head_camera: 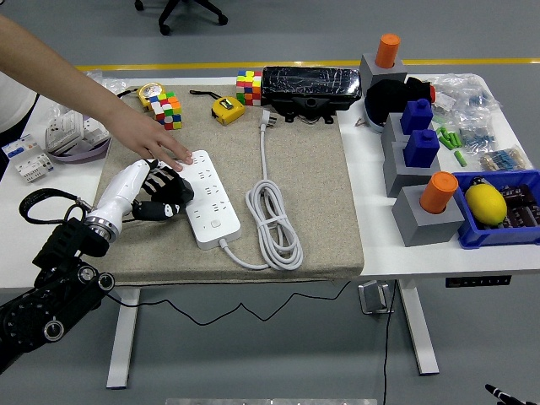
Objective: Put the plug near the board,insert it into the board,press the button,pull the plug out
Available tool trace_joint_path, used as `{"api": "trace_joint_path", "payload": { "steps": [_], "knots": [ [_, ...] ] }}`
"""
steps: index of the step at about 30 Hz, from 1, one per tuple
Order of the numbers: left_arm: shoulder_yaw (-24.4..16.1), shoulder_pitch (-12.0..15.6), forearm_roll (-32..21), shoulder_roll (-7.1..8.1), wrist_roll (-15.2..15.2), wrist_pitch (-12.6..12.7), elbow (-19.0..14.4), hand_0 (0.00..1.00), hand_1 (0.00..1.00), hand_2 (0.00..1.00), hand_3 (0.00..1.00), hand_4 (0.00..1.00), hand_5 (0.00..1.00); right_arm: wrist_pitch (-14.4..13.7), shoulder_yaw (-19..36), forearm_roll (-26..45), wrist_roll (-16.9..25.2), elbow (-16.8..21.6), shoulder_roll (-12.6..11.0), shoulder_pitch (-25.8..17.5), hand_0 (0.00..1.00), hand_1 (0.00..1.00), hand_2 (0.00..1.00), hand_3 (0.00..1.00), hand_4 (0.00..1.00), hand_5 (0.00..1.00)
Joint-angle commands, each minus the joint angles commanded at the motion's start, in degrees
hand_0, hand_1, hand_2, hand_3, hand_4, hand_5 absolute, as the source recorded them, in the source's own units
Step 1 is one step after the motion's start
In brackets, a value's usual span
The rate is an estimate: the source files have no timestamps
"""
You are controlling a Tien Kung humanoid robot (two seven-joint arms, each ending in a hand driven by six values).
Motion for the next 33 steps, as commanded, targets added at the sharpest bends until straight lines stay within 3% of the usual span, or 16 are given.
{"api": "trace_joint_path", "payload": {
  "steps": [4, 5, 10, 11, 16, 17, 22, 23, 27, 28, 29, 33],
  "knots": [
    [-0.2, 0.1, 0.0, 0.02, 0.0, -0.5, -0.1, 0.430, 0.410, 0.465, 0.526, 0.716, 0.002, 0.0, 0.0, -0.1, 0.0, 0.0, 0.0, 0.0, 0.651, 0.647, 0.642, 0.566, 0.987, 0.555],
    [-0.3, 0.1, 0.1, 0.04, 0.0, -0.8, -0.2, 0.518, 0.495, 0.540, 0.562, 0.804, 0.002, 0.0, 0.1, -0.1, 0.0, 0.0, 0.0, 0.0, 0.650, 0.647, 0.641, 0.566, 0.987, 0.555],
    [-0.6, 0.3, -0.4, 0.17, 0.1, -2.1, -0.3, 0.518, 0.495, 0.540, 0.562, 0.804, 0.002, 0.0, 0.4, -0.1, 0.0, 0.0, 0.1, -0.1, 0.650, 0.647, 0.641, 0.566, 0.987, 0.555],
    [-0.7, 0.3, -0.5, 0.19, 0.1, -2.5, -0.3, 0.748, 0.693, 0.647, 0.656, 0.998, 0.159, 0.0, 0.4, -0.1, 0.0, 0.0, 0.1, -0.1, 0.650, 0.647, 0.642, 0.567, 0.986, 0.554],
    [-0.9, 0.5, -0.5, 0.18, 0.0, -3.2, -0.3, 0.748, 0.693, 0.647, 0.656, 0.998, 0.159, 0.0, 0.5, -0.2, 0.0, 0.0, 0.2, -0.1, 0.650, 0.647, 0.642, 0.567, 0.986, 0.554],
    [-0.9, 0.5, -0.5, 0.18, -0.1, -3.2, -0.3, 0.762, 0.739, 0.685, 0.709, 0.998, 0.236, 0.0, 0.5, -0.1, 0.0, 0.0, 0.2, -0.1, 0.650, 0.647, 0.642, 0.567, 0.987, 0.554],
    [-1.1, 0.7, -1.2, 0.21, -0.8, -2.8, -0.5, 0.762, 0.739, 0.685, 0.709, 0.998, 0.236, 0.1, 0.5, -0.1, 0.0, 0.1, 0.3, -0.2, 0.650, 0.647, 0.642, 0.567, 0.987, 0.554],
    [-1.1, 0.7, -1.3, 0.21, -1.0, -2.6, -0.6, 0.771, 0.760, 0.726, 0.742, 0.998, 0.299, 0.1, 0.5, -0.2, 0.0, 0.1, 0.3, -0.2, 0.650, 0.647, 0.642, 0.567, 0.987, 0.555],
    [-1.6, 1.0, -1.7, 0.28, -1.6, -1.8, -1.5, 0.771, 0.760, 0.726, 0.742, 0.998, 0.299, 0.1, 0.6, -0.2, 0.0, 0.0, 0.3, -0.2, 0.650, 0.647, 0.642, 0.567, 0.987, 0.555],
    [-1.9, 1.5, -2.2, 0.46, -2.4, -0.5, -2.6, 0.771, 0.760, 0.726, 0.742, 0.998, 0.299, 0.1, 0.7, -0.2, 0.0, 0.0, 0.4, -0.2, 0.650, 0.647, 0.642, 0.567, 0.987, 0.555],
    [-2.0, 1.9, -2.3, 0.59, -2.9, 0.4, -3.3, 0.743, 0.763, 0.730, 0.739, 0.998, 0.457, 0.1, 0.7, -0.2, 0.0, 0.0, 0.4, -0.2, 0.650, 0.647, 0.642, 0.567, 0.987, 0.554],
    [-2.2, 4.4, -1.5, 1.54, -4.7, 5.7, -7.4, 0.743, 0.763, 0.730, 0.739, 0.998, 0.457, 0.0, 0.8, -0.2, 0.0, 0.0, 0.4, -0.2, 0.650, 0.647, 0.642, 0.567, 0.987, 0.554]
  ]
}}
